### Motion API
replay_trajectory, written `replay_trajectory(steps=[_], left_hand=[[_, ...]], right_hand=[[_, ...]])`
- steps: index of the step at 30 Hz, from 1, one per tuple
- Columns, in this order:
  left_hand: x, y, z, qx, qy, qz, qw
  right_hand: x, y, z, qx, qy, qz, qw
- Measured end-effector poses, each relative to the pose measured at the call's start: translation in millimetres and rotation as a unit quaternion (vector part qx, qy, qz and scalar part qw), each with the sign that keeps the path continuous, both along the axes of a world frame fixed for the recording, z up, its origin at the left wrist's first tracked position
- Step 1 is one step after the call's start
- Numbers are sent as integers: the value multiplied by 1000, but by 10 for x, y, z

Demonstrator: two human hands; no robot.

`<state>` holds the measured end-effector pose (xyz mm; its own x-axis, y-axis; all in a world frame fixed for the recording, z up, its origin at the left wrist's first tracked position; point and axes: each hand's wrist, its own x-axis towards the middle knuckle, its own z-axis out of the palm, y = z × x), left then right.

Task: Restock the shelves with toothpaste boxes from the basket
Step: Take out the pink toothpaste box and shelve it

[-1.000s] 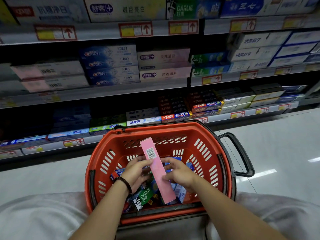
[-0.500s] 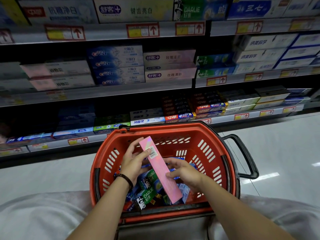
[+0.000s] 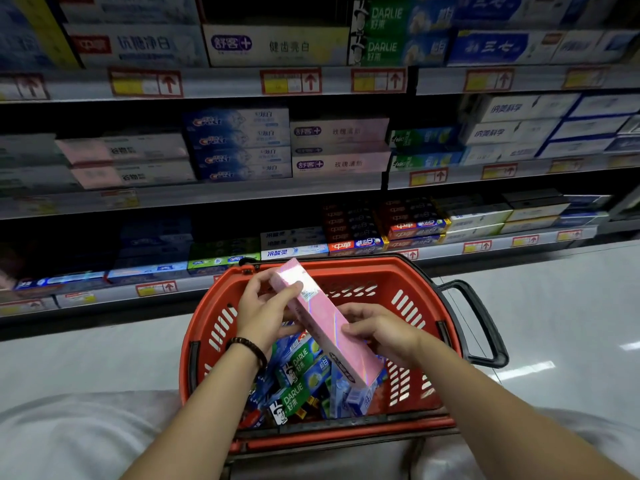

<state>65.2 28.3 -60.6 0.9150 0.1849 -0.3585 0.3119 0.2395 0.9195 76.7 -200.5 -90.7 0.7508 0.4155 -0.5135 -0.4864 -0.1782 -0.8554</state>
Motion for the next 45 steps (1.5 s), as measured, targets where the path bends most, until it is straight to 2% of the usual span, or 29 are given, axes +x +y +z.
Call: replay_trajectory(steps=[9,13,22,25,30,32,40,45], left_hand=[[149,-71,485,2,-10,26,1000],[257,-72,749,-4,-18,40,999],[422,91,1178,-38,15,52,998],[437,106,1224,-39,21,44,998],[423,96,1232,-65,30,45,996],[388,97,1194,-82,37,46,995],[414,125,1209,-110,34,76,990],[440,114,1240,-132,26,90,987]], right_hand=[[54,-93,510,30,-44,2,999],[95,-98,791,72,-51,-6,996],[156,-181,1275,91,-96,30,991],[172,-186,1313,67,-119,49,989],[197,-211,1344,-30,-235,77,968],[193,-254,1395,-56,-252,70,963],[234,-295,1512,-106,-296,33,949],[287,-255,1497,-78,-307,-48,947]])
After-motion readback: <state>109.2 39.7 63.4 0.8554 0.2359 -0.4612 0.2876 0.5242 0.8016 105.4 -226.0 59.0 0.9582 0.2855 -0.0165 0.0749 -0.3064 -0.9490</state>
